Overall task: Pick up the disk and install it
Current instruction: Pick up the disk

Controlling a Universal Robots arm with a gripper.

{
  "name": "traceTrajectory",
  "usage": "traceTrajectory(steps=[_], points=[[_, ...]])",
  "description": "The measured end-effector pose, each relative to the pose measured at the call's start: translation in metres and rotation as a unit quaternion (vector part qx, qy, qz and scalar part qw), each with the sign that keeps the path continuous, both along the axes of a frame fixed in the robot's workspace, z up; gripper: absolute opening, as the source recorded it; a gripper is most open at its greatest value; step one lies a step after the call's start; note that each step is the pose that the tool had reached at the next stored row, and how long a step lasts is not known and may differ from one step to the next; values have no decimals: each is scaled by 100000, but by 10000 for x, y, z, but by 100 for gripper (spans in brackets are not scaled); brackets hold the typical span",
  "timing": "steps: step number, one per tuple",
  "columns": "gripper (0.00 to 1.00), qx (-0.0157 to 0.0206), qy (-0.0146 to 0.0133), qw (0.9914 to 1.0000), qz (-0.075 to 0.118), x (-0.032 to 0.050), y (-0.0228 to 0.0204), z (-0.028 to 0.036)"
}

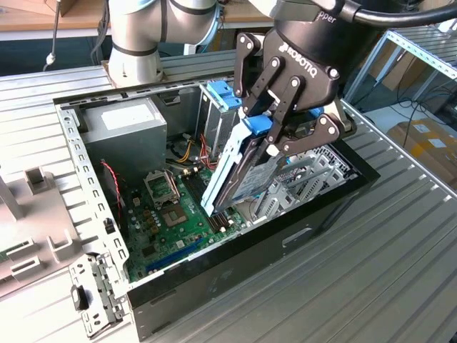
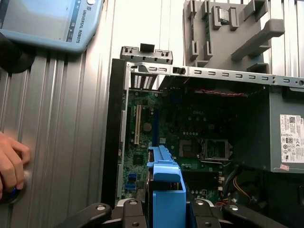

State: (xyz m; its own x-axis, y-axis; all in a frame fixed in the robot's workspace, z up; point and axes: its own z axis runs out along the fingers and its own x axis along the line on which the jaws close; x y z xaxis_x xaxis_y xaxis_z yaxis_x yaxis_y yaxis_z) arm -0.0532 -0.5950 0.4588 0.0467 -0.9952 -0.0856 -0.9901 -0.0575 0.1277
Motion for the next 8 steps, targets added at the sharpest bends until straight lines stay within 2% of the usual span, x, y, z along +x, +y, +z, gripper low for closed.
traceTrajectory(steps=[3, 8], points=[[37, 289, 45, 100000, -18, 107, 0, 4], [37, 1381, 302, 99990, -24, 258, 0, 23]])
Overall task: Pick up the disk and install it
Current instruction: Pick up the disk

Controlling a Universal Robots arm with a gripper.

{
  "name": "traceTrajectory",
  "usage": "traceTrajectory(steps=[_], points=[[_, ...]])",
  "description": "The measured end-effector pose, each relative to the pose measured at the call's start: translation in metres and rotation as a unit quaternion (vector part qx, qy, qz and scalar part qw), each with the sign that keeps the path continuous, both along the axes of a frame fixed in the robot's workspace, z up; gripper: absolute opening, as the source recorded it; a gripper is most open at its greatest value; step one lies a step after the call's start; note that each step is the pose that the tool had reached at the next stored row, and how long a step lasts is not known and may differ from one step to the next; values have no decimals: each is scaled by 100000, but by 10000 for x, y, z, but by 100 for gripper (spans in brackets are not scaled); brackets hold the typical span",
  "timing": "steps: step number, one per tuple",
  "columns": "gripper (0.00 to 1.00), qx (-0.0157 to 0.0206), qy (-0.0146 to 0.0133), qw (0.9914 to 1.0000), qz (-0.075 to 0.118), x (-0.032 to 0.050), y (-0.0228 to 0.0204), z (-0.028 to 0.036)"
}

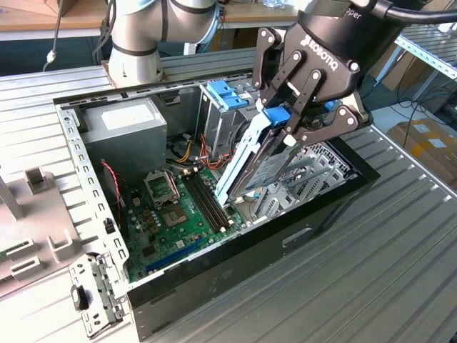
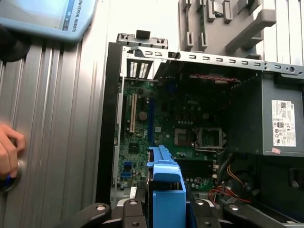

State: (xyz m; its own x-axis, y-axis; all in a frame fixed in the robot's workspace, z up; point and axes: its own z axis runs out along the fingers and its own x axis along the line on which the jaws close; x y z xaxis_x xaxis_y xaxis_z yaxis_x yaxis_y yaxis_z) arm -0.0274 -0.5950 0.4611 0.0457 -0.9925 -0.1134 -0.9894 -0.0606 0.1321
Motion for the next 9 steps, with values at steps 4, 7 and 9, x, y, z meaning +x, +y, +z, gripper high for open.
traceTrajectory(steps=[4, 7, 9], points=[[37, 680, 512, 99996, -6, 138, -17, 4], [37, 864, 777, 99993, -1, 207, -32, 4], [37, 887, 938, 99992, -8, 246, -43, 4]])
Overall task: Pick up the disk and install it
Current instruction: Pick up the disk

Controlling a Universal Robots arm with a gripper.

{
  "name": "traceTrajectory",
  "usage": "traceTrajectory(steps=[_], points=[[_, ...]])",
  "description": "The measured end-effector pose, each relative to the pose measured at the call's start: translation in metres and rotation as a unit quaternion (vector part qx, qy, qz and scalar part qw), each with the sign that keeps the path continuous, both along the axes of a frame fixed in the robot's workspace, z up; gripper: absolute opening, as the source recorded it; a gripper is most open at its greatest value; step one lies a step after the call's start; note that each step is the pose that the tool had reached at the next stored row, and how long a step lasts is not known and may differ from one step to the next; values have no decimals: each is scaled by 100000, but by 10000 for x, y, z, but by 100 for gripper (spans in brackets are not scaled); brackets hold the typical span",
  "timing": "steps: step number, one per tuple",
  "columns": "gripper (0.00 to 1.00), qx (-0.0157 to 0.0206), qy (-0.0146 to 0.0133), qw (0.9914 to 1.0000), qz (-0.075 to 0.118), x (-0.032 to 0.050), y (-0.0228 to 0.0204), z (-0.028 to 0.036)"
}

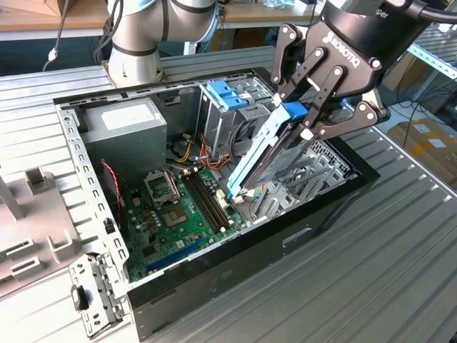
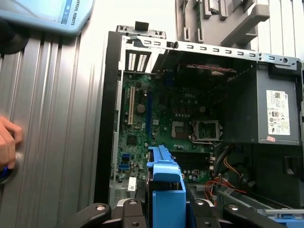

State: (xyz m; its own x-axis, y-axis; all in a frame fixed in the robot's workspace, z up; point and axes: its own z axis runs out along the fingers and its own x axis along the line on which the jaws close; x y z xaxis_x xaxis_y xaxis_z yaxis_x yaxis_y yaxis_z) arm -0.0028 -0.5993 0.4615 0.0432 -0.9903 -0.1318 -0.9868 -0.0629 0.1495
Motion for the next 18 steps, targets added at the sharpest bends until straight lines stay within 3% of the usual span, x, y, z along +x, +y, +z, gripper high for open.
traceTrajectory(steps=[18], points=[[37, 187, 869, 99996, 2, 328, -86, 0]])
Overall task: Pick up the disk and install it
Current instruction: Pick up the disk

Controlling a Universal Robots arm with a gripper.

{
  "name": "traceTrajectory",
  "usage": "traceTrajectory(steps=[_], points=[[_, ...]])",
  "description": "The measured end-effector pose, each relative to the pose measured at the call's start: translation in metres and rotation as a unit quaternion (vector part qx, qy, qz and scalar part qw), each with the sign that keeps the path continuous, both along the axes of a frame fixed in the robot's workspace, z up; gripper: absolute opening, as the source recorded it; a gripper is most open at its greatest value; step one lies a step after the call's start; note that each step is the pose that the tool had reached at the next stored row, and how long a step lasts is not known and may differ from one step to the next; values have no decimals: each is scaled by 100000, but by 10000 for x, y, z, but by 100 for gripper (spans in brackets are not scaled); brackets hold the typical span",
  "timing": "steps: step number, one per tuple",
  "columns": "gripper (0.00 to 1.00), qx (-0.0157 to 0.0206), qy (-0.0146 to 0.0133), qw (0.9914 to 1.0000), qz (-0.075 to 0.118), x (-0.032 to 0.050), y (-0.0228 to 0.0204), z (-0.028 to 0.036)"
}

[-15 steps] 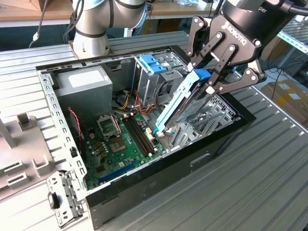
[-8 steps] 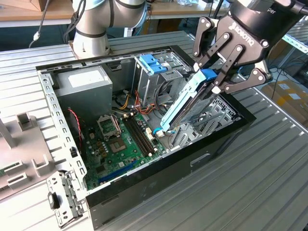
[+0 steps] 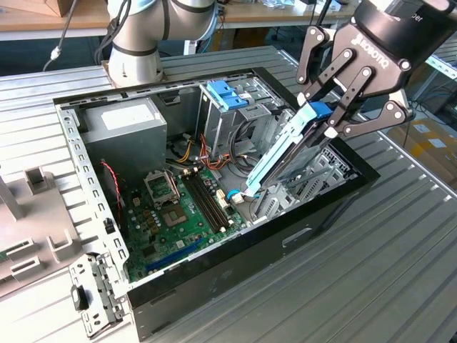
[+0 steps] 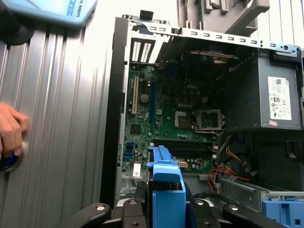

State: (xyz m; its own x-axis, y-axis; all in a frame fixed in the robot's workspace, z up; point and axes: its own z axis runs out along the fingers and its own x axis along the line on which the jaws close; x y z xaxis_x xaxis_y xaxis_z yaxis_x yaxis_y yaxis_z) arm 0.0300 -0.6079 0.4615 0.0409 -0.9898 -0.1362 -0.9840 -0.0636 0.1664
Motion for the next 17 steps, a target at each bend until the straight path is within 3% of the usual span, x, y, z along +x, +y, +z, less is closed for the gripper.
traceTrajectory(steps=[16, 17], points=[[37, 16, 354, 99999, 1, 173, -21, -2], [37, 18, 567, 99998, -1, 268, -27, -3]])
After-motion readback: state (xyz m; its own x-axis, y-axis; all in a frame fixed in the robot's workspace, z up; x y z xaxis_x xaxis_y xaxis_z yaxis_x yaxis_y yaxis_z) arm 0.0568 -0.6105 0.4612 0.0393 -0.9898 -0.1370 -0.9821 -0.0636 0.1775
